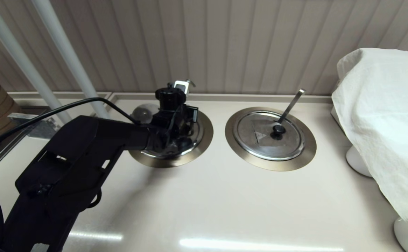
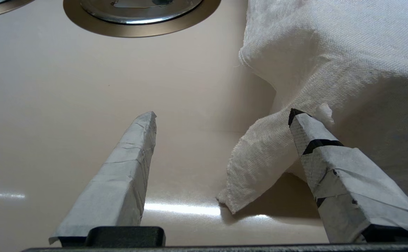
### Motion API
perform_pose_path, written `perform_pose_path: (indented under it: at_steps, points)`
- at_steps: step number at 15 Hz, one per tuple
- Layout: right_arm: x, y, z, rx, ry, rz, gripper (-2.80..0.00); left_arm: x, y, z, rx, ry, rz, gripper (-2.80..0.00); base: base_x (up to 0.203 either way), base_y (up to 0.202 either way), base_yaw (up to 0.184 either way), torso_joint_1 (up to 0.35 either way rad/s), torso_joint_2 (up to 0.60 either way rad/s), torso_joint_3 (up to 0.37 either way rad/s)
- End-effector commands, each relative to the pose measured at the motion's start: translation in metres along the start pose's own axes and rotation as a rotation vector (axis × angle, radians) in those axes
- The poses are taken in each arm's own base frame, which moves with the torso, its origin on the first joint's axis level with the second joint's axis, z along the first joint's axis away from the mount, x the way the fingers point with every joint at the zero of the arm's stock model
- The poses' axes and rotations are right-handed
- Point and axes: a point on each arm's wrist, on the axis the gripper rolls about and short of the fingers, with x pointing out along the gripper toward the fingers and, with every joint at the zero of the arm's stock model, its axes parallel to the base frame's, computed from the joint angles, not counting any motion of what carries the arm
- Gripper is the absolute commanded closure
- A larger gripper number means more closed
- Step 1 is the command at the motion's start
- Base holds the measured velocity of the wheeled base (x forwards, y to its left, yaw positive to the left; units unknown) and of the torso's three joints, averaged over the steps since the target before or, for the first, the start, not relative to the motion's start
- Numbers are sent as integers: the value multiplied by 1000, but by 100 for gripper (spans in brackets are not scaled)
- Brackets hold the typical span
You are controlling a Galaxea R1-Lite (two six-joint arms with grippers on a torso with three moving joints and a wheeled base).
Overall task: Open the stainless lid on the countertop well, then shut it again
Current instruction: Stir with a spoon
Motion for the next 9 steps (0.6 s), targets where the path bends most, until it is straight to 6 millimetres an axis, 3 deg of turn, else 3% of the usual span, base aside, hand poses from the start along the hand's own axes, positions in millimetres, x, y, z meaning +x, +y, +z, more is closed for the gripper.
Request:
perform_pose_path:
  at_steps: [1,9]
  points:
    - [0,0,0,-1,-1,0,-280,0,-1,-3,4,7,1,-280,0,0,0,0,0,0]
    - [0,0,0,0,-1,0,-280,-9,-2,6,-8,7,-14,-280,0,0,0,0,0,0]
